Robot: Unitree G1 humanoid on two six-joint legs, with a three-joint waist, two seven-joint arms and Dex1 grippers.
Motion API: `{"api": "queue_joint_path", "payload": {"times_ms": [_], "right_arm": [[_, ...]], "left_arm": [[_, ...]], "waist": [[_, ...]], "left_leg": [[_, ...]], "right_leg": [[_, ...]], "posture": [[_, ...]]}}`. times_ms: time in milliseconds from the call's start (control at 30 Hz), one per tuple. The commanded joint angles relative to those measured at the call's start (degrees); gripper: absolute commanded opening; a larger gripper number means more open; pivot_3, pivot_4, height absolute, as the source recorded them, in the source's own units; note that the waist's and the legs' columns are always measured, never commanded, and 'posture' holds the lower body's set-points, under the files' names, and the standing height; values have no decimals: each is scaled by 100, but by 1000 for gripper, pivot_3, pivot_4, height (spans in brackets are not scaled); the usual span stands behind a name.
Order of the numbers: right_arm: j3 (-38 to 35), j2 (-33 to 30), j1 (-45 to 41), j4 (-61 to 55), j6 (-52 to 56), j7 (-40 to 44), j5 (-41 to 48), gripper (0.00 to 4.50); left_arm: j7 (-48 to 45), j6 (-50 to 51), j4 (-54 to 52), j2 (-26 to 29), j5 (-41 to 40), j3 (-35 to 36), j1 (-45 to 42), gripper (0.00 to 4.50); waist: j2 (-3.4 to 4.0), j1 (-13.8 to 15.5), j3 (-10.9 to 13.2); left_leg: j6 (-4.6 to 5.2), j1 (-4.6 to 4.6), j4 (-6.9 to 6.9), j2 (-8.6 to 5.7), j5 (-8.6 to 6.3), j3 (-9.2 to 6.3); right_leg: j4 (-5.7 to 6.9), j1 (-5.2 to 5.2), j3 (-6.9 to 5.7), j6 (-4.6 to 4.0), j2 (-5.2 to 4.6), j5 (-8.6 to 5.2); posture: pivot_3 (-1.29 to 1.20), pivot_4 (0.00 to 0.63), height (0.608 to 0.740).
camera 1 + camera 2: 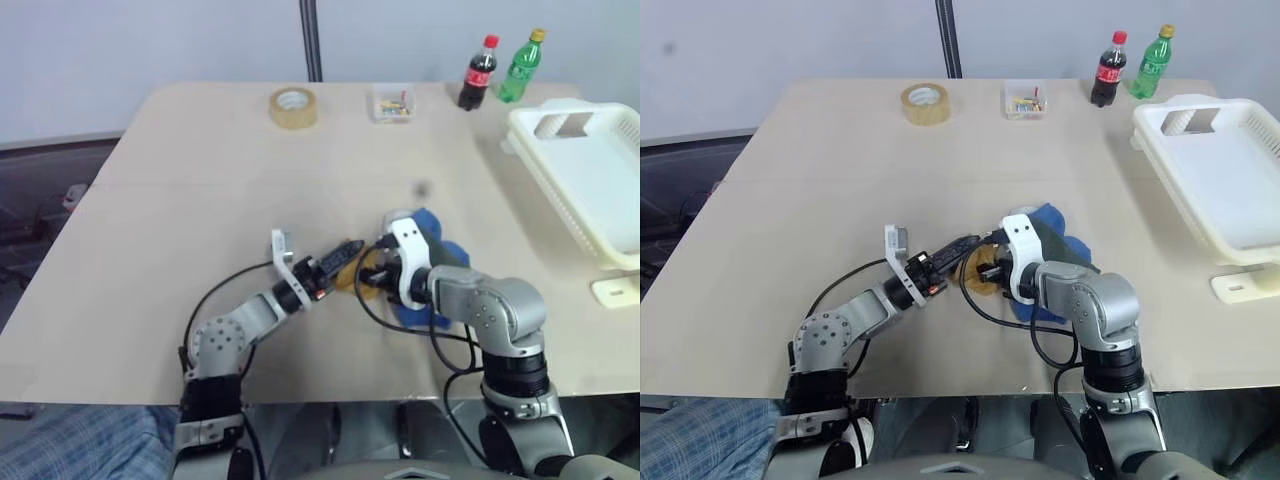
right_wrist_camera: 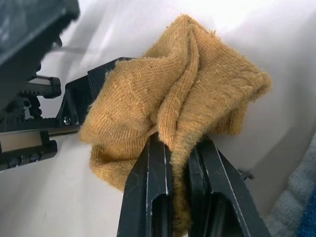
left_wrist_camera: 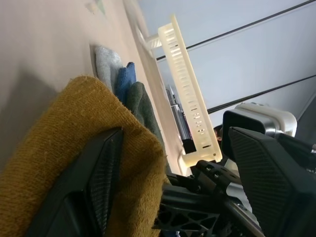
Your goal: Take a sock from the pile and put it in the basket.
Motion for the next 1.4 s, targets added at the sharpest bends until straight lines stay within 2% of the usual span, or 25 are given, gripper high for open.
{"api": "queue_joint_path", "payload": {"times_ms": [33, 100, 133, 167, 367, 600, 800, 1100, 1133, 1233, 1300, 1367, 1400], "right_arm": [[-121, 82, -138, -115, 23, 86, 242, 68], [-102, -39, -146, -152, -31, 193, 304, 876], [-102, -92, -137, -180, -44, 233, 333, 1047], [-117, -139, -124, -218, -64, 261, 365, 1447], [-280, -247, -84, -294, -27, 331, 605, 4143], [-776, 322, -167, -205, 333, 115, 945, 4143], [-1074, 893, -290, -37, 653, -417, 715, 4143], [-1065, 1027, -286, 105, 591, -784, 533, 4143], [-1060, 1012, -278, 104, 579, -790, 534, 3575], [-1027, 957, -264, 98, 547, -774, 542, 2416], [-1011, 924, -250, 100, 532, -771, 535, 1426], [-1000, 909, -248, 110, 517, -769, 532, 812], [-996, 904, -248, 112, 511, -767, 536, 311]], "left_arm": [[-85, 14, -197, 71, 48, -54, 73, 3687], [-107, -2, -159, 62, 95, -78, 66, 3687], [-119, -11, -146, 52, 117, -94, 63, 3687], [-134, -23, -122, 41, 154, -115, 53, 3687], [-198, -53, -32, 14, 258, -152, -25, 3687], [-272, -80, 53, -30, 370, -185, -92, 3687], [-297, -96, 43, -74, 418, -188, -88, 3687], [-296, -71, -21, -84, 423, -201, -29, 3687], [-295, -70, -19, -80, 424, -196, -29, 3687], [-298, -65, -13, -66, 418, -176, -36, 3687], [-304, -71, -1, -58, 424, -166, -39, 3687], [-306, -77, 6, -49, 428, -152, -47, 3687], [-305, -77, 2, -46, 424, -143, -46, 3687]], "waist": [[0, 0, 0], [0, 1, 0], [0, 2, 0], [0, 2, 0], [0, 6, 0], [0, 8, 0], [0, 6, 0], [1, 3, 0], [1, 3, 0], [1, 0, 0], [1, 0, 0], [1, 0, 0], [1, -1, 0]], "left_leg": [[0, 0, 0, 0, 0, 0], [0, 0, 0, 0, 0, 0], [0, 0, 0, 0, 0, 0], [0, 0, 0, 0, 0, 0], [1, 0, 0, 0, 0, 1], [1, 0, 0, 0, 0, 0], [0, 0, 0, 0, 0, 1], [0, 0, 0, 0, 0, 2], [0, 1, 0, 0, 0, 1], [0, 1, 0, 0, 0, 2], [0, 1, 0, 0, 0, 2], [0, 1, 0, 0, 0, 2], [0, 1, 0, 0, 0, 2]], "right_leg": [[0, 0, 0, 0, 0, 0], [0, 0, 0, 0, 0, 0], [0, 0, 0, 0, 0, 0], [0, 0, 0, 0, 0, 0], [-1, 1, 0, 0, 0, 0], [1, 1, 0, 0, -1, 0], [3, -1, 2, 0, -1, 0], [4, -1, 3, 0, -1, 0], [4, -1, 3, 0, -1, 0], [5, -2, 3, 0, 0, 0], [4, -2, 3, 0, 0, 0], [4, -2, 3, 0, 0, 0], [5, -2, 3, 0, 0, 0]], "posture": [[0, 150, 738], [0, 150, 738], [0, 150, 738], [0, 150, 738], [0, 150, 738], [0, 150, 738], [0, 150, 738], [0, 150, 738], [0, 150, 738], [0, 150, 738], [0, 150, 738], [0, 150, 738], [0, 150, 738]]}}
